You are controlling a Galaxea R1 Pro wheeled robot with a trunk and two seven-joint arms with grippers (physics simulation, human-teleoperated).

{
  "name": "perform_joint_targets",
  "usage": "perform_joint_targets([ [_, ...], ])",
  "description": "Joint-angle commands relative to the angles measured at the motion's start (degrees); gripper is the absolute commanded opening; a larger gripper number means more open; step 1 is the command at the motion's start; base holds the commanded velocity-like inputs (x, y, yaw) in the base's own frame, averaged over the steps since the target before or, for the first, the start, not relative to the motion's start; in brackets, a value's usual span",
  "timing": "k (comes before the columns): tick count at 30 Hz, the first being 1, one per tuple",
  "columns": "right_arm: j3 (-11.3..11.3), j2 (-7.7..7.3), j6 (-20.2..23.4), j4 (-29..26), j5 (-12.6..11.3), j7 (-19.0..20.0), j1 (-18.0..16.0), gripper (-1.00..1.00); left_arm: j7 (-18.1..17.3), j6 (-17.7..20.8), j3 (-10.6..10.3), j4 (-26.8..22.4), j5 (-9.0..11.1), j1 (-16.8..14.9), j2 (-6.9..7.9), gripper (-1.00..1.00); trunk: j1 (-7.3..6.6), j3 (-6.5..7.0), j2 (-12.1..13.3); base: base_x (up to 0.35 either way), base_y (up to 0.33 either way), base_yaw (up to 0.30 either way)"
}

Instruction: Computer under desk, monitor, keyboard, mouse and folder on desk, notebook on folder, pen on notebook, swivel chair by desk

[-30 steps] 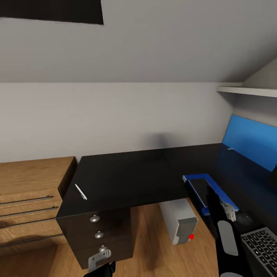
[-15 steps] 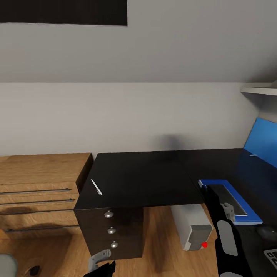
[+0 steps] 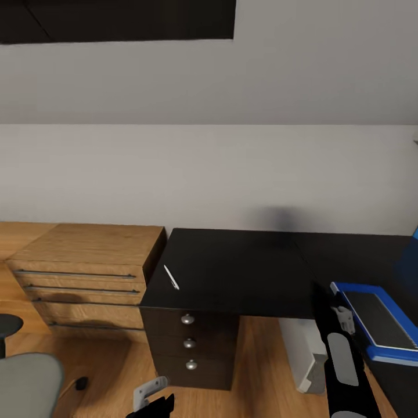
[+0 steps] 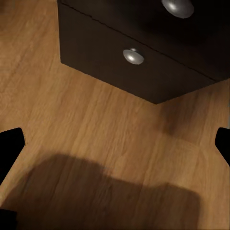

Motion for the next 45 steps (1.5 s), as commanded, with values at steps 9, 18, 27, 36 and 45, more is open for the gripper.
perform_joint_targets([
  [9, 3.39, 0.15, 0.17, -0.11, 1.91, -0.30, -0.04, 1.00, 0.50, 0.07, -0.09, -0.14, 0.60, -0.01, 0.01, 1.00, 0.00, -0.05, -0.03, 0.000, 0.000, 0.286],
  [18, 5.07, 1.44, 0.26, -0.19, 17.96, -1.78, -0.02, 1.00, 0.55, 0.10, -0.09, -0.12, 0.60, -0.01, 0.01, 1.00, 0.00, -0.05, -0.03, 0.000, 0.000, 0.135],
  [27, 8.05, 1.44, -2.35, -0.44, 19.75, -2.11, 0.88, 1.00, 0.59, 0.10, -0.09, -0.07, 0.60, -0.01, 0.01, 1.00, 0.00, -0.05, -0.03, 0.000, 0.000, 0.006],
  [36, 14.84, 0.15, 27.55, -13.53, 35.45, -9.41, 2.53, 1.00, 0.59, 0.12, -0.09, -0.06, 0.60, -0.01, 0.01, 1.00, 0.00, -0.05, -0.03, 0.000, 0.000, 0.000],
  [45, 20.27, -0.09, 36.16, -21.48, 38.83, -11.47, 4.81, 1.00, 0.59, 0.07, -0.09, 0.28, 0.53, -0.01, 0.01, 1.00, 0.00, -0.05, -0.03, 0.000, 0.000, 0.001],
])
